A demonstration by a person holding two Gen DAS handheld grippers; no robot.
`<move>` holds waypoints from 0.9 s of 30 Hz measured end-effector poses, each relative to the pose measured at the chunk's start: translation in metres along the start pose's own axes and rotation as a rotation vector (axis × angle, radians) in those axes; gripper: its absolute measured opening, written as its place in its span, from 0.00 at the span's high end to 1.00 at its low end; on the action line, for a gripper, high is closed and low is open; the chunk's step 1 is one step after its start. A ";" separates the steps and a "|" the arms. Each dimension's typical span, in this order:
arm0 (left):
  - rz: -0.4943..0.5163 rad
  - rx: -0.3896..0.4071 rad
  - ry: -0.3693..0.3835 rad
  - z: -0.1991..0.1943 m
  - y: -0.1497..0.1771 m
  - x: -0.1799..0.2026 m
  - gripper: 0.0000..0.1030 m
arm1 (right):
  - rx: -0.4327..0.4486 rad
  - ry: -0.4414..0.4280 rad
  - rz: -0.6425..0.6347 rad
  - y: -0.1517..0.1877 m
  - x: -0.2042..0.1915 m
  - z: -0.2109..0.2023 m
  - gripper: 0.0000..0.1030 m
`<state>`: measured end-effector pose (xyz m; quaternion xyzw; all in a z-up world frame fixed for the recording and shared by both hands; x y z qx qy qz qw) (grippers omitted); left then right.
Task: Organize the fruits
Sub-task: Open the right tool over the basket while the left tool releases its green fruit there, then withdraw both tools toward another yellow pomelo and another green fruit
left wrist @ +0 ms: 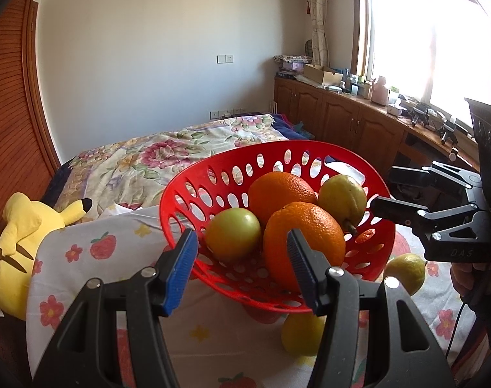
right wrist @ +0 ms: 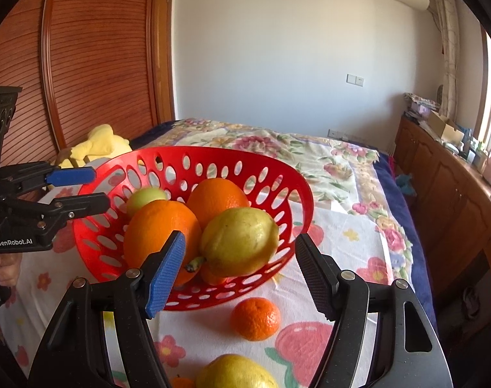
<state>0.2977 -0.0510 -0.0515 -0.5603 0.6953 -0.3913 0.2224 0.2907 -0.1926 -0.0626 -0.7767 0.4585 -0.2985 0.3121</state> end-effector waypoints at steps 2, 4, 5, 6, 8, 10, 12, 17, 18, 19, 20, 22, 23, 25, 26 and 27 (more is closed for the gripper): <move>-0.010 0.009 0.004 -0.006 0.001 0.000 0.45 | 0.005 0.001 0.007 0.001 0.000 -0.005 0.30; -0.013 0.018 0.006 -0.012 0.002 0.001 0.45 | 0.009 0.002 0.013 0.002 0.000 -0.012 0.30; -0.014 0.024 0.007 -0.017 0.003 0.002 0.45 | 0.011 0.003 0.017 0.003 0.000 -0.015 0.30; -0.016 0.028 0.009 -0.020 0.005 0.003 0.45 | 0.013 0.005 0.021 0.005 -0.001 -0.018 0.30; -0.019 0.032 0.011 -0.027 0.008 0.004 0.45 | 0.012 0.010 0.027 0.008 -0.003 -0.024 0.30; -0.019 0.037 0.011 -0.034 0.012 0.006 0.45 | 0.011 0.011 0.034 0.012 -0.005 -0.031 0.30; -0.019 0.040 0.013 -0.041 0.016 0.007 0.44 | 0.011 0.017 0.038 0.016 -0.007 -0.037 0.30; -0.024 0.046 0.019 -0.057 0.026 0.011 0.44 | 0.008 0.014 0.064 0.028 -0.011 -0.050 0.30; -0.024 0.048 0.020 -0.060 0.028 0.013 0.44 | 0.008 0.012 0.070 0.030 -0.011 -0.052 0.30; -0.023 0.049 0.020 -0.062 0.029 0.013 0.44 | 0.009 0.014 0.075 0.033 -0.012 -0.055 0.30; -0.022 0.051 0.020 -0.065 0.031 0.015 0.44 | 0.010 0.017 0.079 0.035 -0.012 -0.057 0.30; -0.021 0.052 0.023 -0.069 0.033 0.018 0.44 | 0.012 0.017 0.088 0.038 -0.013 -0.063 0.30; -0.019 0.054 0.023 -0.072 0.035 0.019 0.44 | 0.014 0.019 0.091 0.039 -0.014 -0.066 0.30; -0.016 0.057 0.024 -0.076 0.038 0.021 0.44 | 0.014 0.022 0.096 0.042 -0.015 -0.071 0.30; -0.015 0.058 0.026 -0.079 0.039 0.022 0.44 | 0.014 0.023 0.099 0.044 -0.015 -0.073 0.30; -0.015 0.058 0.027 -0.081 0.041 0.024 0.44 | 0.015 0.021 0.106 0.046 -0.016 -0.076 0.30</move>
Point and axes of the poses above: each gripper's, at about its wrist camera, not at the fingertips, and z roughly the way its jaws point, x to its right, y to its underside, the point moved 7 cm from there along z, roughly the way its jaws point, and after that the axes turned 6 degrees about -z, right-handed, at the moved point
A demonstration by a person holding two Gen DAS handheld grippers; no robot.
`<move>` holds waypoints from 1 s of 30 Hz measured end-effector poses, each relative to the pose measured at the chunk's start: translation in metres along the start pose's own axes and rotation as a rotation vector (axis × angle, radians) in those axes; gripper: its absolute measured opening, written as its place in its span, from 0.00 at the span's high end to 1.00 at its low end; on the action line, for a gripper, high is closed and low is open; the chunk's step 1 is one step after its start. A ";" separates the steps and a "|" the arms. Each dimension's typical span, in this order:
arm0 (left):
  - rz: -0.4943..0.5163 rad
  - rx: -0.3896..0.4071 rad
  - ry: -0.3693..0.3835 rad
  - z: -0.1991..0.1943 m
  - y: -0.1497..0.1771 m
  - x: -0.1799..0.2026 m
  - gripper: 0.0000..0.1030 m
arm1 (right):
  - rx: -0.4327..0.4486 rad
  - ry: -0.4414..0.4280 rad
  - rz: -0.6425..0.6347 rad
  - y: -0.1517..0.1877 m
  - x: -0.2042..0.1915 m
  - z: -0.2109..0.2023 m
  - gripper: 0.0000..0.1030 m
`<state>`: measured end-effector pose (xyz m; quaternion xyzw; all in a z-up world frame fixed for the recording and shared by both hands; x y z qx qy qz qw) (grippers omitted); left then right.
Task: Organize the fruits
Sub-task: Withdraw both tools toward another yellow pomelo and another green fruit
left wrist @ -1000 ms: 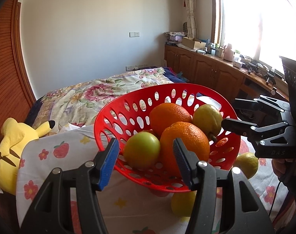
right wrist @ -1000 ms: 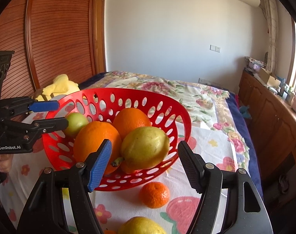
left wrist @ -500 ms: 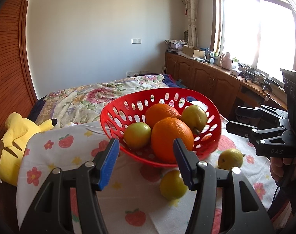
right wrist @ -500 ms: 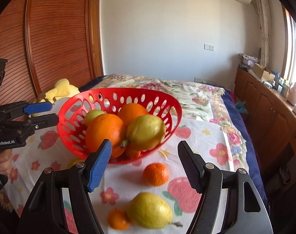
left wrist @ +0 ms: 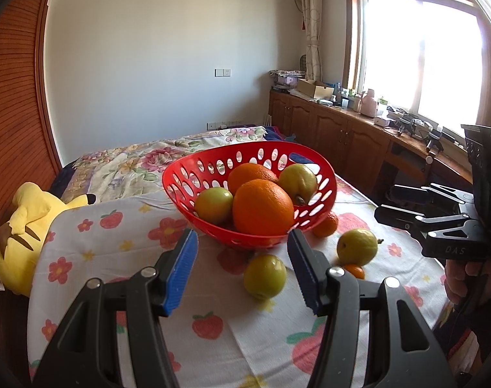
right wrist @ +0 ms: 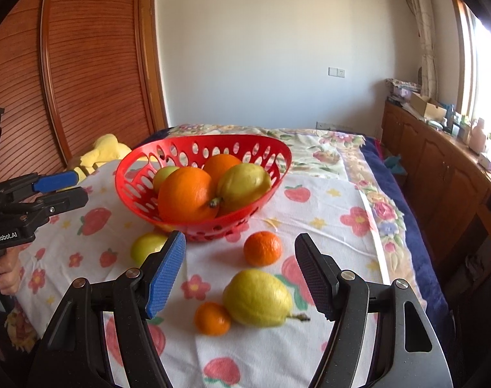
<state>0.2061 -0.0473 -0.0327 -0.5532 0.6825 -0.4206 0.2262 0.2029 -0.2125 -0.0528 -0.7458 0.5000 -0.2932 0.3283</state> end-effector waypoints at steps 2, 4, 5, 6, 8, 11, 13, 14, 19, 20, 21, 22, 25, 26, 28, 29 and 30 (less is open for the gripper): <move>0.002 -0.002 -0.001 -0.003 0.003 0.002 0.44 | 0.001 0.001 0.006 0.003 0.000 -0.004 0.30; 0.004 0.000 -0.002 -0.006 0.006 0.004 0.44 | 0.000 0.003 0.010 0.008 0.000 -0.008 0.30; 0.001 -0.001 -0.003 -0.006 0.008 0.004 0.44 | -0.001 0.003 0.013 0.010 0.000 -0.009 0.30; 0.000 -0.003 -0.003 -0.007 0.009 0.004 0.44 | -0.004 0.005 0.016 0.013 0.000 -0.010 0.30; -0.003 -0.012 -0.005 -0.005 0.014 0.004 0.44 | -0.009 0.008 0.021 0.016 0.000 -0.010 0.30; -0.001 -0.029 -0.006 -0.003 0.022 0.006 0.42 | -0.015 0.009 0.035 0.023 0.003 -0.012 0.30; -0.004 -0.041 -0.007 -0.001 0.028 0.006 0.42 | -0.020 0.014 0.039 0.028 0.005 -0.012 0.30; -0.005 -0.050 -0.008 0.001 0.033 0.006 0.42 | -0.024 0.014 0.041 0.030 0.006 -0.011 0.30; -0.012 -0.087 -0.014 0.012 0.044 0.005 0.40 | -0.047 0.018 0.049 0.039 0.009 -0.005 0.30; -0.016 -0.093 -0.013 0.014 0.047 0.005 0.40 | -0.050 0.018 0.052 0.040 0.010 -0.004 0.30; -0.020 -0.102 -0.012 0.017 0.050 0.005 0.40 | -0.054 0.018 0.055 0.042 0.011 -0.003 0.30; -0.022 -0.109 -0.013 0.020 0.052 0.004 0.40 | -0.058 0.019 0.057 0.044 0.011 -0.001 0.30; -0.025 -0.127 -0.015 0.027 0.059 0.004 0.40 | -0.073 0.021 0.062 0.049 0.013 0.004 0.30; -0.027 -0.135 -0.014 0.030 0.062 0.004 0.40 | -0.078 0.020 0.065 0.051 0.014 0.005 0.30; -0.031 -0.145 -0.015 0.034 0.067 0.004 0.40 | -0.088 0.017 0.067 0.052 0.013 0.008 0.30; -0.033 -0.152 -0.015 0.036 0.070 0.004 0.40 | -0.092 0.015 0.067 0.053 0.013 0.010 0.30; -0.037 -0.157 -0.012 0.037 0.071 0.005 0.40 | -0.096 0.014 0.066 0.054 0.013 0.012 0.30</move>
Point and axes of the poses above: each gripper's, at about its wrist camera, not at the fingertips, and z roughly the way its jaws point, x to its right, y to its underside, the point moved 7 cm from there along z, roughly the way its jaws point, and after that the axes turned 6 degrees about -z, right-handed, at the moved point
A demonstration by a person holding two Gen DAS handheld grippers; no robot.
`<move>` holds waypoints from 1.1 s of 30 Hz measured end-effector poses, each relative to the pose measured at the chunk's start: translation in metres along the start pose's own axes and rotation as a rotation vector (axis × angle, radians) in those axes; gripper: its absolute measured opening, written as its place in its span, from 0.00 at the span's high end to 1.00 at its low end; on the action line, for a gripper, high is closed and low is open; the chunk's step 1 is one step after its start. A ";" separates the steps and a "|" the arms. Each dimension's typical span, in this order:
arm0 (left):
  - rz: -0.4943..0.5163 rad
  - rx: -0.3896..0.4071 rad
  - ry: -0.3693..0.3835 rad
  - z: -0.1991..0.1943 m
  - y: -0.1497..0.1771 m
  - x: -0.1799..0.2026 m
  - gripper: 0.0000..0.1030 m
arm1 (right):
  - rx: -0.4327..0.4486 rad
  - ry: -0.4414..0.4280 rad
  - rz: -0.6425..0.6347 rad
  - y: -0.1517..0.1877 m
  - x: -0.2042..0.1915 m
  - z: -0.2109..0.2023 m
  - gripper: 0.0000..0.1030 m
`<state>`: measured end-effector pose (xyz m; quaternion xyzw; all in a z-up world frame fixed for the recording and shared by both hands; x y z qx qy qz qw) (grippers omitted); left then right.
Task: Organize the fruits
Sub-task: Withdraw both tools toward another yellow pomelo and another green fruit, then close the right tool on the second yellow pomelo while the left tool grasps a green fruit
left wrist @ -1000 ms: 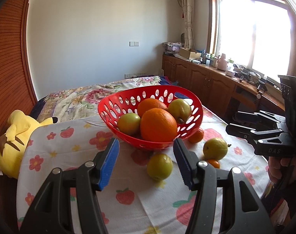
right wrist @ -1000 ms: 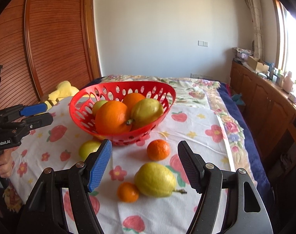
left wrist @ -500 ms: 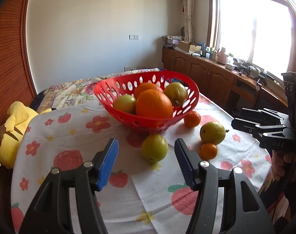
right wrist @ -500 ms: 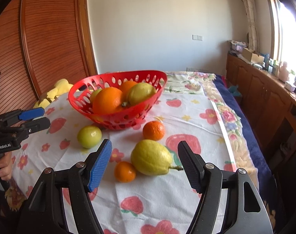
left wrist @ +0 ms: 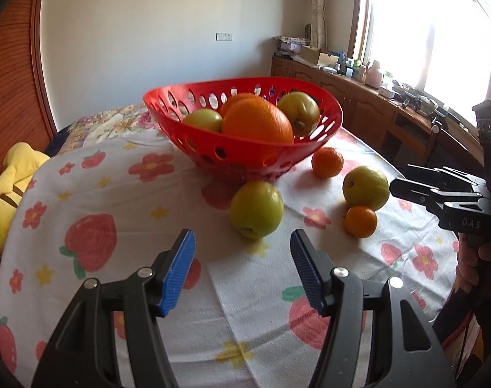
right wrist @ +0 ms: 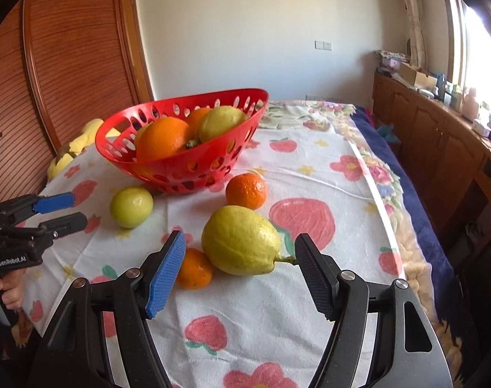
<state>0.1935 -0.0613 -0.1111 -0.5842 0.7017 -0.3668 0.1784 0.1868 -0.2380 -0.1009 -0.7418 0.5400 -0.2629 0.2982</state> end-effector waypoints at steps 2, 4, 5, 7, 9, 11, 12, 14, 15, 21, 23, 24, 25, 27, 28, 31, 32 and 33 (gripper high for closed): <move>-0.002 -0.007 0.010 0.001 0.002 0.003 0.40 | -0.014 0.001 -0.006 0.000 -0.001 0.005 0.30; 0.002 -0.002 0.014 0.000 0.002 0.006 0.40 | -0.022 0.012 -0.014 -0.001 -0.001 0.010 0.30; 0.003 0.001 0.017 -0.001 0.002 0.008 0.40 | -0.024 0.010 -0.015 -0.002 -0.002 0.012 0.30; 0.005 0.001 0.021 -0.002 0.002 0.010 0.40 | -0.028 0.008 -0.021 -0.003 -0.003 0.016 0.30; 0.011 0.003 0.022 -0.002 0.002 0.013 0.40 | -0.035 0.010 -0.027 -0.005 -0.004 0.022 0.30; 0.017 0.002 0.023 -0.002 0.000 0.015 0.40 | -0.045 0.004 -0.024 -0.006 -0.003 0.027 0.30; 0.018 0.002 0.024 -0.002 0.000 0.015 0.40 | -0.050 0.001 -0.023 -0.007 -0.003 0.030 0.30; 0.019 0.002 0.024 -0.001 0.000 0.015 0.40 | -0.057 -0.001 -0.023 -0.007 -0.002 0.034 0.30; 0.019 0.001 0.024 0.000 0.000 0.015 0.40 | -0.065 -0.004 -0.023 -0.007 -0.002 0.037 0.30; 0.020 -0.002 0.022 0.002 -0.001 0.015 0.40 | -0.089 0.017 -0.042 -0.005 -0.001 0.048 0.30; 0.021 -0.004 0.025 0.003 -0.002 0.015 0.40 | -0.101 0.017 -0.035 -0.004 0.000 0.051 0.30; 0.024 -0.006 0.026 0.004 -0.003 0.016 0.40 | -0.104 0.009 -0.027 -0.003 0.001 0.053 0.30; 0.026 -0.009 0.030 0.006 -0.004 0.017 0.40 | -0.108 0.002 -0.020 -0.002 0.001 0.054 0.30; 0.025 -0.012 0.037 0.007 -0.007 0.018 0.40 | -0.112 -0.011 -0.010 -0.001 0.002 0.055 0.31; 0.025 -0.011 0.042 0.007 -0.009 0.019 0.40 | -0.112 -0.018 -0.007 -0.001 0.002 0.055 0.31; 0.025 -0.011 0.051 0.009 -0.013 0.021 0.40 | -0.113 -0.024 0.000 0.000 0.003 0.054 0.31; 0.027 -0.011 0.052 0.010 -0.015 0.022 0.40 | -0.114 -0.024 0.001 0.000 0.003 0.055 0.31; 0.027 -0.011 0.052 0.011 -0.016 0.023 0.40 | -0.118 -0.024 0.000 -0.001 0.003 0.056 0.31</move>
Point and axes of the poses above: each gripper's, at about its wrist camera, not at the fingertips, and z roughly the way its jaws point, x to its right, y to its underside, the point moved 7 cm from there along z, roughly the way its jaws point, and after that the axes turned 6 degrees about -z, right-handed, at the moved point
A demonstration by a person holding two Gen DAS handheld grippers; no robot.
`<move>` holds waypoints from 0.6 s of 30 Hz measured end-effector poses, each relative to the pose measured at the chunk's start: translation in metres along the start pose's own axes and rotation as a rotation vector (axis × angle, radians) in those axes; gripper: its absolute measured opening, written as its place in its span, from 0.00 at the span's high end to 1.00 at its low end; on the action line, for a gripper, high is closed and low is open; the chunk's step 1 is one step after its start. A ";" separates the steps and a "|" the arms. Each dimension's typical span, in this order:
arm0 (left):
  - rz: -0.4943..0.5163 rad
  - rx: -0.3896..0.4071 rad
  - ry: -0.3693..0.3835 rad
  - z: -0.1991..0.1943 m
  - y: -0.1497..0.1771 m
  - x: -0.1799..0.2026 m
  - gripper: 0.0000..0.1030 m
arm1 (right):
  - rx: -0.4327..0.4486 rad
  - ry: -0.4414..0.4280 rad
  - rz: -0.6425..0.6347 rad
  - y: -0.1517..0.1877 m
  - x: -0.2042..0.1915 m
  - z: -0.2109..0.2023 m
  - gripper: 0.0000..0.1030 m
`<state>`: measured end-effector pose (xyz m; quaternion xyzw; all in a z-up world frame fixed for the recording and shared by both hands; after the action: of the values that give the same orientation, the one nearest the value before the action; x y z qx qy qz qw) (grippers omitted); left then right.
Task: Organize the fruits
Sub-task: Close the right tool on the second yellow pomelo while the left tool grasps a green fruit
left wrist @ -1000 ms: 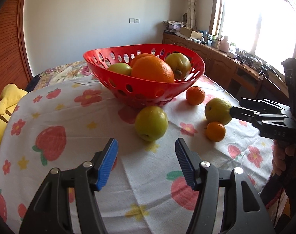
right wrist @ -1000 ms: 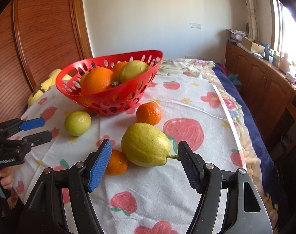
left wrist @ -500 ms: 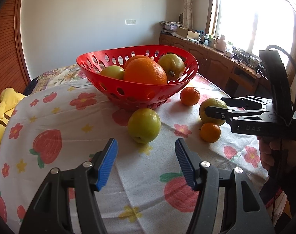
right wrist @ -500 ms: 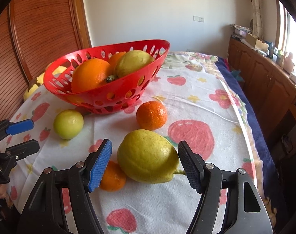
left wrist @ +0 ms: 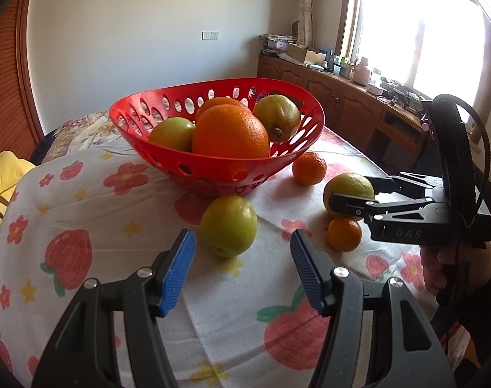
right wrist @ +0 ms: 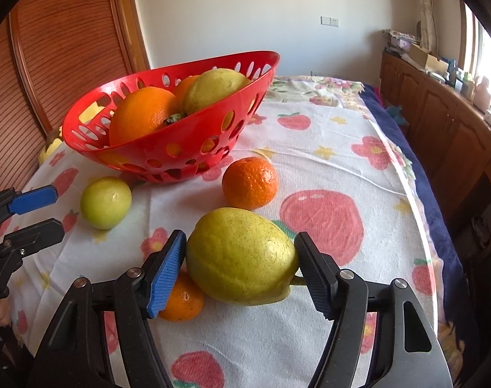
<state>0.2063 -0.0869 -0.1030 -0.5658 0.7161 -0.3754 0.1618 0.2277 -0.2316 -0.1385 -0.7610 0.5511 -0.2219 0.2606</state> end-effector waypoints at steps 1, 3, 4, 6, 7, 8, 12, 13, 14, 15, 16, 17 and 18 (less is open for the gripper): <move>0.000 0.000 0.000 0.002 -0.001 0.000 0.40 | -0.004 0.003 -0.002 0.000 -0.001 0.000 0.31; -0.001 -0.001 -0.003 0.006 -0.004 0.000 0.40 | -0.019 0.012 -0.014 0.001 -0.002 0.004 0.31; -0.002 -0.003 -0.008 0.008 -0.005 0.000 0.40 | -0.022 0.018 -0.021 0.002 -0.002 0.006 0.31; -0.005 -0.008 -0.014 0.013 -0.006 -0.002 0.40 | -0.015 0.019 -0.025 0.002 -0.002 0.005 0.31; -0.007 -0.011 -0.017 0.015 -0.007 -0.003 0.40 | -0.011 0.018 -0.021 0.003 -0.002 0.004 0.31; -0.007 -0.013 -0.020 0.017 -0.008 -0.005 0.40 | -0.007 0.023 -0.018 0.003 0.000 0.003 0.31; -0.006 -0.025 -0.031 0.025 -0.008 -0.007 0.40 | 0.011 0.045 -0.004 0.007 0.006 -0.002 0.32; -0.007 -0.028 -0.032 0.027 -0.008 -0.008 0.40 | 0.018 0.045 0.001 0.007 0.007 -0.005 0.32; -0.010 -0.032 -0.032 0.030 -0.008 -0.008 0.40 | 0.029 0.050 0.003 0.007 0.009 -0.008 0.32; -0.014 -0.038 -0.030 0.033 -0.008 -0.009 0.39 | 0.042 0.058 0.001 0.007 0.010 -0.011 0.32; -0.019 -0.045 -0.031 0.036 -0.008 -0.010 0.39 | 0.047 0.063 -0.001 0.006 0.011 -0.013 0.32; -0.021 -0.050 -0.033 0.038 -0.008 -0.010 0.39 | 0.049 0.064 -0.002 0.005 0.012 -0.015 0.32; -0.023 -0.053 -0.036 0.040 -0.008 -0.011 0.39 | 0.052 0.064 -0.001 0.005 0.012 -0.017 0.32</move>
<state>0.2413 -0.0917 -0.1264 -0.5847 0.7162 -0.3479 0.1556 0.2170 -0.2471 -0.1283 -0.7469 0.5526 -0.2605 0.2626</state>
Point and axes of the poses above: each gripper's, at about its wrist camera, not at the fingertips, and z roughly the way its jaws point, x to its right, y to its underside, the point moved 7 cm from there along z, roughly the way its jaws point, and after that the axes turned 6 degrees about -z, right-handed, at the moved point
